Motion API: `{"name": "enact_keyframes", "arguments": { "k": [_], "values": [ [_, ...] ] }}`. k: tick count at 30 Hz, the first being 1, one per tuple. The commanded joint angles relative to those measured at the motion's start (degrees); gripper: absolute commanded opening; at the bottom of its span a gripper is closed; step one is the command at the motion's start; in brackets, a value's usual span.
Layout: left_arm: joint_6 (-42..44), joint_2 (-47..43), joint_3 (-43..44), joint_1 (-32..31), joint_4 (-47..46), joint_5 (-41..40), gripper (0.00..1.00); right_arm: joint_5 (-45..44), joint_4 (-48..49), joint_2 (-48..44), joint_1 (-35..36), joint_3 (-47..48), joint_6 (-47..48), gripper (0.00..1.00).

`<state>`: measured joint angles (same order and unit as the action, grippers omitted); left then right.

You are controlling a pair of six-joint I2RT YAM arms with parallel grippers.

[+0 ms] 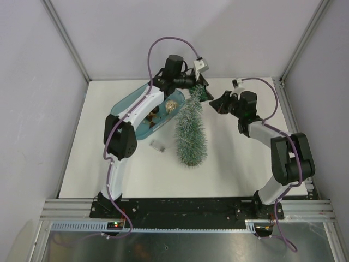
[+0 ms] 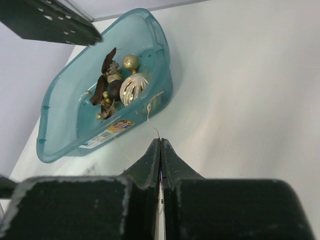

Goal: Decorate the small christmas tree

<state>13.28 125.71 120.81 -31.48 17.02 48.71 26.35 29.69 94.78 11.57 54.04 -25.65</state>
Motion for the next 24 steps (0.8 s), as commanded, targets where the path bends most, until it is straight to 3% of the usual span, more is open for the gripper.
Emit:
{"name": "enact_keyframes", "arguments": {
  "k": [1,8,14,21,24],
  "values": [
    [-2.64,-6.75,1.0,0.67,-1.19,-0.13,0.96,-5.9,-3.84,-5.21,0.15,2.04,1.96,0.0],
    [-4.43,-13.24,-2.34,5.39,-1.06,-5.62,1.0,-18.98,-15.95,-12.03,-1.28,2.06,3.32,0.0],
    [-4.21,-22.6,-11.39,10.21,-0.26,-8.68,1.0,-29.8,-25.82,-16.7,-4.0,2.0,3.62,0.0],
    [-0.8,-35.54,-21.21,11.43,2.99,-9.76,1.0,-43.53,-40.12,-22.61,-4.41,1.27,0.55,0.0],
    [-1.47,-40.09,-22.91,11.44,4.01,-8.5,1.0,-47.92,-45.88,-27.98,-1.39,0.52,-0.09,0.0]
  ]
}}
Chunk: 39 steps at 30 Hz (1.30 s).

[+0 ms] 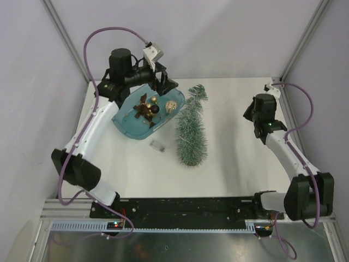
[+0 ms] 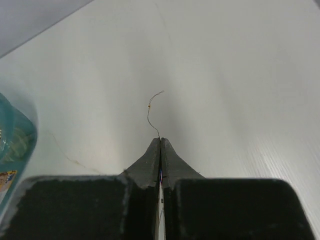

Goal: Decorate the small christmas tree

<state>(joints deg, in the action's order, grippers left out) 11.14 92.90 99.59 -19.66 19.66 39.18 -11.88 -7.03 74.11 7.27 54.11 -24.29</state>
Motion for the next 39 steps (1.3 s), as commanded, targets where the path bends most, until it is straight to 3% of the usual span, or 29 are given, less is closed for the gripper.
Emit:
{"name": "enact_keyframes", "arguments": {
  "k": [1,7,11,12,17,20,24,29,32,39],
  "values": [
    [0.26,-8.35,-2.04,-0.42,1.66,1.76,1.0,-11.26,-11.04,-9.02,4.41,0.33,-1.36,0.0],
    [-5.4,-12.35,-2.04,-0.56,2.51,10.93,1.0,-22.58,-28.1,-20.81,18.71,-2.34,-6.09,0.0],
    [-6.29,-13.68,-2.34,-3.49,2.54,14.48,1.0,-31.98,-43.22,-28.49,34.8,-5.61,-18.72,0.0],
    [-6.03,-13.74,-2.45,-4.57,2.6,14.28,1.0,-35.54,-45.96,-29.33,42.37,-5.03,-22.44,0.0],
    [-4.12,-12.64,-2.94,-8.02,2.75,11.03,1.0,-39.77,-59.9,-20.51,63.84,1.5,-40.74,0.0],
    [-3.6,-12.33,-2.76,-8.64,2.8,9.43,1.0,-40.48,-61.94,-14.18,73.56,3.07,-46.44,0.0],
    [-3.23,-13.09,-2.86,-8.66,2.78,7.44,1.0,-42.01,-58.98,-9.03,86.47,3.26,-49.39,0.0],
    [-2.96,-13.69,-3.41,-8.64,2.92,4.22,1.0,-42.37,-46.1,-6.14,95.95,3.28,-39.65,0.0],
    [-2.38,-14.15,-3.35,-8.51,2.84,2.34,1.0,-40.1,-34.01,-4.99,95.7,2.74,-27.61,0.0],
    [-3.25,-16.94,-2.17,-6.45,2.82,-6.95,1.0,-22.06,-7.46,2.8,82.75,1.47,-1.73,0.0]
  ]
}}
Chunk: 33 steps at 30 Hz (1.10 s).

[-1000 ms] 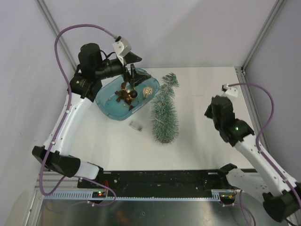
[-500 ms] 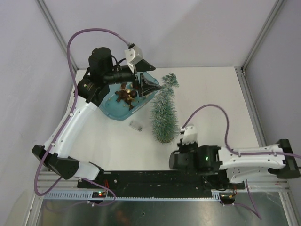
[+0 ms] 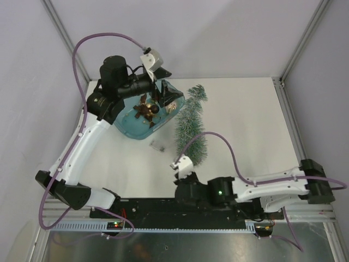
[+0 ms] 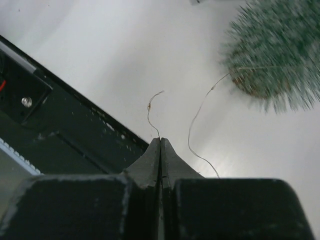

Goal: Decorate the small christmas tree

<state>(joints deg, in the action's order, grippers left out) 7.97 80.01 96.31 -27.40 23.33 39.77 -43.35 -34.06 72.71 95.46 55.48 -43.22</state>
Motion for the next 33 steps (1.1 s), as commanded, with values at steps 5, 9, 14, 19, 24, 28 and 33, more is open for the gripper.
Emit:
{"name": "enact_keyframes", "arguments": {
  "k": [5,9,14,19,24,28,33],
  "values": [
    [1.65,-7.79,-0.87,2.24,-0.79,-20.22,1.0,13.28,27.01,14.69,-8.54,4.74,27.58,0.0],
    [3.43,-11.84,-5.8,3.06,-0.19,-23.82,1.0,13.16,30.6,20.63,-8.87,7.67,32.34,0.0],
    [2.74,-17.61,-13.29,5.79,1.72,-22.99,1.0,13.67,35.98,23.22,-11.71,9.4,34.85,0.0],
    [0.0,-21.98,-19.5,9.82,3.59,-22.67,1.0,13.3,40.49,26.05,-14.18,11.79,36.67,0.0],
    [-0.06,-24.08,-22.11,11.82,4.87,-21.51,1.0,9.6,45.09,32.26,-15.38,14.72,38.99,0.0],
    [-0.16,-24.15,-22.48,11.96,4.98,-21.23,1.0,2.68,46.7,35.64,-16.07,16.57,40.09,0.0],
    [0.37,-23.4,-22.53,12.02,4.97,-21.4,1.0,-2.04,45.07,37.49,-18.88,19.03,39.75,0.13]
  ]
}}
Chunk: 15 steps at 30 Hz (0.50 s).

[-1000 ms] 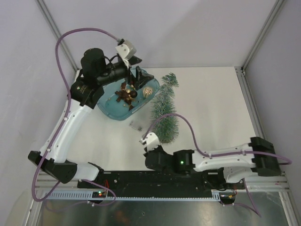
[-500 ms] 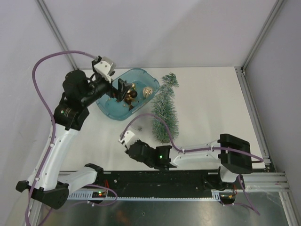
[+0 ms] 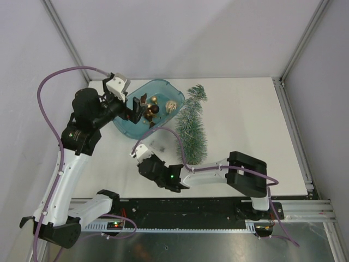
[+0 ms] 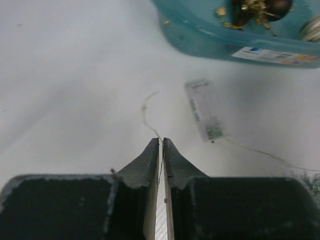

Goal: Decorate the small christmas tree

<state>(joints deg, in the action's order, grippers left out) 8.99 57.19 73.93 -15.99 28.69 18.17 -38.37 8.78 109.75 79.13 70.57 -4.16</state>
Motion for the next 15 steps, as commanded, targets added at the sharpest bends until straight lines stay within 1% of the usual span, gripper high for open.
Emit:
{"name": "enact_keyframes", "arguments": {
  "k": [1,2,3,4,5,8,11,13,15],
  "values": [
    [-0.47,-0.54,-0.13,0.61,-0.39,0.15,1.0,-7.14,1.78,0.58,-3.05,4.44,0.58,0.22],
    [-0.43,-0.52,-0.11,0.65,-0.34,0.08,1.0,-7.15,1.25,0.74,-3.52,4.91,0.57,0.32],
    [-0.32,-0.51,-0.11,0.63,-0.32,0.05,1.0,-7.02,0.98,0.82,-3.75,5.14,0.65,0.39],
    [-0.22,-0.5,-0.15,0.66,-0.35,0.04,1.0,-6.78,0.85,0.86,-3.96,5.26,0.83,0.45],
    [-0.08,-0.46,-0.17,0.68,-0.37,0.03,1.0,-6.53,0.78,0.84,-4.02,5.31,0.96,0.49],
    [0.4,-0.38,-0.19,0.69,-0.36,0.01,1.0,-5.44,0.8,0.47,-3.9,5.37,1.18,0.56],
    [0.82,-0.37,-0.17,0.77,-0.35,-0.43,1.0,-4.78,1.46,-0.39,-3.39,5.37,1.56,0.58],
    [1.32,-0.45,-0.27,0.87,-0.38,-0.91,1.0,-4.3,1.8,-1.23,-2.87,5.37,2.02,0.64],
    [1.76,-0.51,-0.3,1.29,-0.34,-1.4,1.0,-3.78,1.98,-2.38,-2.24,5.37,2.75,0.68]
  ]
}}
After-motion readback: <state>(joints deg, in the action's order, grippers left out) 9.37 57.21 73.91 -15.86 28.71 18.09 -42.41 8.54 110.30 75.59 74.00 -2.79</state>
